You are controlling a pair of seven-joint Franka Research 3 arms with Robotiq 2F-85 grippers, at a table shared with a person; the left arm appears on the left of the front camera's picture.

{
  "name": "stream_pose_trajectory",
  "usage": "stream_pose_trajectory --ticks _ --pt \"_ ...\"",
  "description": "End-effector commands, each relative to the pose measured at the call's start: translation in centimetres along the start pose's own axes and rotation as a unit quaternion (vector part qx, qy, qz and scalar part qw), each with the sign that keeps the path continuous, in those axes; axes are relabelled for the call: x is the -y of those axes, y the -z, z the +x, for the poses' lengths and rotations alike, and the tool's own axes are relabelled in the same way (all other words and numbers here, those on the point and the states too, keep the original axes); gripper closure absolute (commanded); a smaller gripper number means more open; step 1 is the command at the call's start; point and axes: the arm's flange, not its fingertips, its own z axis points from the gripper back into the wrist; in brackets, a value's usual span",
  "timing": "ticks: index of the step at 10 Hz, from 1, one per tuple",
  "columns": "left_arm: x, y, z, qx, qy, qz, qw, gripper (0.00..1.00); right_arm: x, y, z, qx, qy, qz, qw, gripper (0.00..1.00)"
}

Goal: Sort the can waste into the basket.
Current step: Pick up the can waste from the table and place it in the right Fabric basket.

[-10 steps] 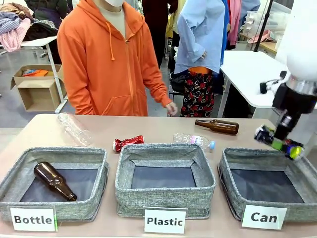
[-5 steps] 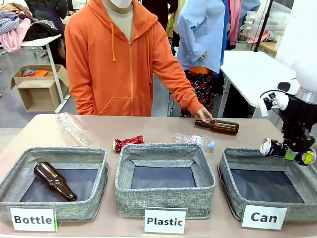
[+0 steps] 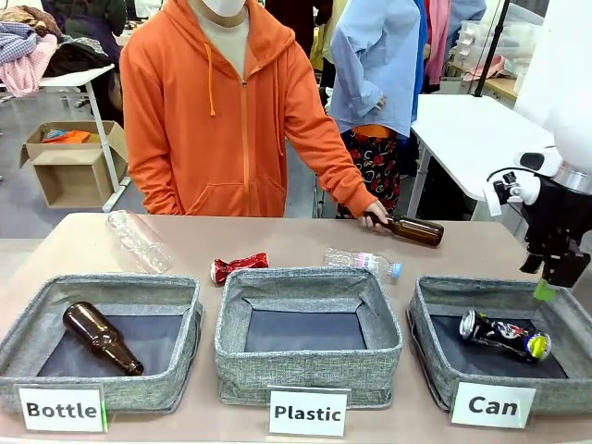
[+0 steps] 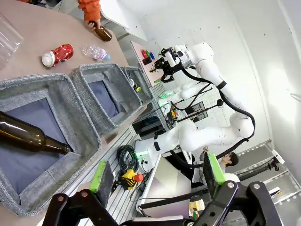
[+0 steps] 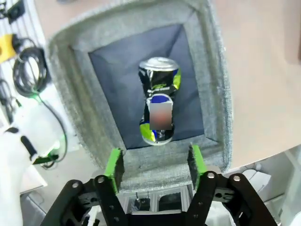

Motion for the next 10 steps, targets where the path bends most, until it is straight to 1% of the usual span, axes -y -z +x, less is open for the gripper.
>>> stream_pose_trajectory --ticks 1,2,3,4,5,6,7,8,9,10 --pt "0.2 -0.1 -0.2 0.0 0.0 -0.007 1.0 0.0 0.6 0.0 0.1 0.016 -0.012 0.001 1.0 0.0" --pt "0.2 -0.1 -0.2 0.0 0.0 -0.007 1.0 0.0 0.7 0.1 0.0 0.02 -0.007 0.005 1.0 0.0" --pt "0.2 -0.1 -0.2 0.0 0.0 -0.007 1.0 0.0 0.8 0.1 0.0 0.031 0.013 0.016 0.999 0.0" --pt "0.2 -0.1 -0.2 0.0 0.0 -0.007 1.0 0.0 0.9 -0.2 0.1 0.059 0.071 0.032 0.995 0.0" --pt "0.2 -0.1 -0.2 0.0 0.0 -0.007 1.0 0.0 1.1 -1.0 0.1 0.119 0.156 0.097 0.976 0.0" --pt "0.2 -0.1 -0.2 0.0 0.0 -0.007 1.0 0.0 2.0 -2.1 -0.2 0.208 0.302 0.185 0.912 0.0" --pt "0.2 -0.1 -0.2 0.0 0.0 -0.007 1.0 0.0 2.9 -2.9 -0.8 0.28 0.357 0.264 0.851 0.0" --pt "0.2 -0.1 -0.2 0.0 0.0 -0.007 1.0 0.0 3.8 -3.7 -0.8 0.345 0.468 0.327 0.745 0.0" --pt "0.2 -0.1 -0.2 0.0 0.0 -0.007 1.0 0.0 4.8 -4.1 -1.1 0.383 0.538 0.391 0.641 0.0" --pt "0.2 -0.1 -0.2 0.0 0.0 -0.007 1.0 0.0 5.6 -4.1 -1.8 0.412 0.561 0.445 0.563 0.0"
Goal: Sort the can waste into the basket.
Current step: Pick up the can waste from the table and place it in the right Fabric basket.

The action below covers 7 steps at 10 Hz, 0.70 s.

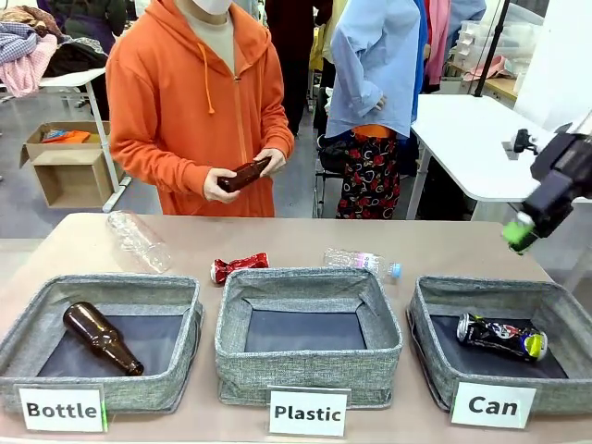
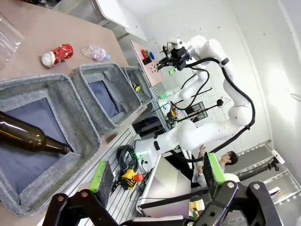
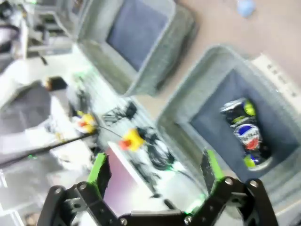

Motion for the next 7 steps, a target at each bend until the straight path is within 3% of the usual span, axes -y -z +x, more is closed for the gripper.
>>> stream_pose_trajectory --ticks 1,2,4,5,7 --pt "0.2 -0.1 -0.1 0.0 0.001 -0.007 1.0 0.0 1.0 -1.4 0.5 0.32 0.263 0.301 0.859 0.0" --pt "0.2 -0.1 -0.1 0.0 0.001 -0.007 1.0 0.0 1.4 -1.6 -0.1 0.36 0.256 0.309 0.842 0.0" --pt "0.0 0.0 0.0 0.0 0.0 0.0 1.0 0.0 1.7 -1.7 -0.8 0.4 0.238 0.295 0.834 0.0" --pt "3.3 -2.3 -0.5 -0.001 0.05 -0.035 0.998 0.0 2.4 -2.2 -0.2 0.111 0.146 0.157 0.97 0.0" --pt "8.8 -7.8 -2.4 0.051 0.118 -0.115 0.985 0.0 2.4 -2.2 -0.2 0.111 0.146 0.157 0.97 0.0"
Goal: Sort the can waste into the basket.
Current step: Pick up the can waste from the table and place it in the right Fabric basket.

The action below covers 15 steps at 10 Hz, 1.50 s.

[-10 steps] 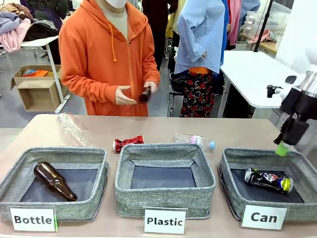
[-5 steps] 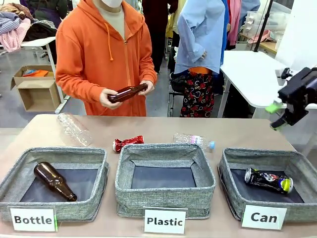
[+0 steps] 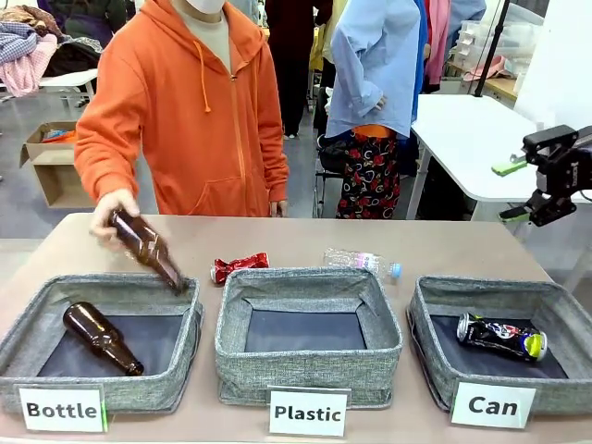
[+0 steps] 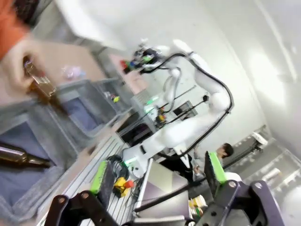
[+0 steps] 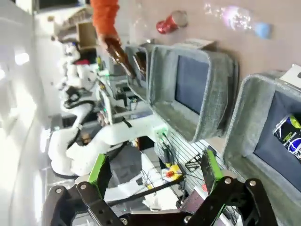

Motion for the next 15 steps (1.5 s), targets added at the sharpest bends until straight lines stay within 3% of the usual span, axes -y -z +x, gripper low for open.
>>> stream_pose_trajectory --ticks 1,4,7,9,11,13,15 --pt "4.1 -5.2 -0.7 0.053 0.06 -0.069 0.994 0.0 -0.1 -0.3 0.2 -0.021 -0.023 -0.02 0.999 0.0" --pt "4.2 -9.1 -1.5 0.099 0.064 -0.077 0.99 0.0 -0.1 -0.3 0.2 -0.021 -0.023 -0.02 0.999 0.0" --pt "4.2 -7.3 -1.6 0.076 0.06 -0.066 0.993 0.0 -0.1 -0.3 0.2 -0.021 -0.023 -0.02 0.999 0.0" --pt "4.7 -3.2 0.0 0.021 0.06 -0.054 0.997 0.0 -0.1 -0.3 0.2 -0.021 -0.023 -0.02 0.999 0.0" --pt "3.7 4.8 1.8 -0.075 0.049 -0.05 0.995 0.0 -0.1 -0.3 0.2 -0.021 -0.023 -0.02 0.999 0.0" --pt "1.0 10.9 2.2 -0.152 0.015 -0.034 0.988 0.0 -0.1 -0.3 0.2 -0.021 -0.023 -0.02 0.999 0.0" --pt "-3.1 14.0 1.5 -0.178 -0.04 -0.045 0.982 0.0 -0.1 -0.3 0.2 -0.021 -0.023 -0.02 0.999 0.0"
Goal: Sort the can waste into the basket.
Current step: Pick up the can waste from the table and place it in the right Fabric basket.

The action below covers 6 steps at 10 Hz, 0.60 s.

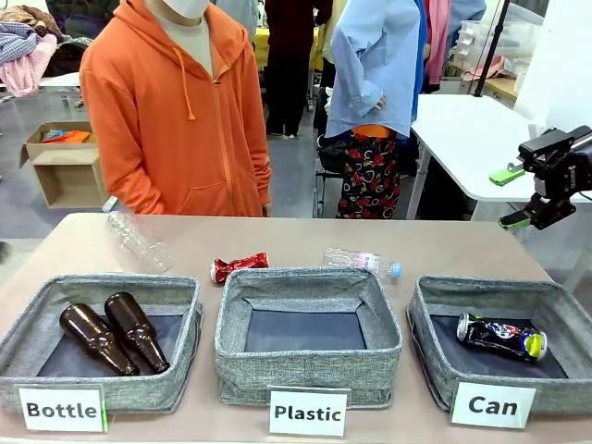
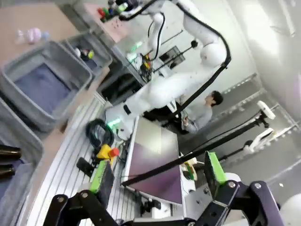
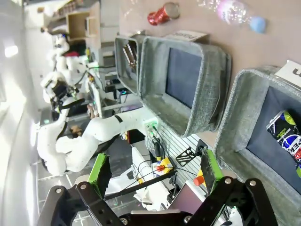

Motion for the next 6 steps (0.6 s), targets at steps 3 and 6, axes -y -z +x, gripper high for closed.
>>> stream_pose_trajectory --ticks 3,6 --pt "-5.4 2.3 -0.8 0.003 -0.067 0.043 0.997 0.0 0.0 -0.5 0.1 -0.005 -0.012 0.001 1.0 0.0" --pt "-5.1 0.9 0.7 -0.006 -0.055 0.015 0.998 0.0 0.0 -0.5 0.1 -0.005 -0.012 0.001 1.0 0.0"
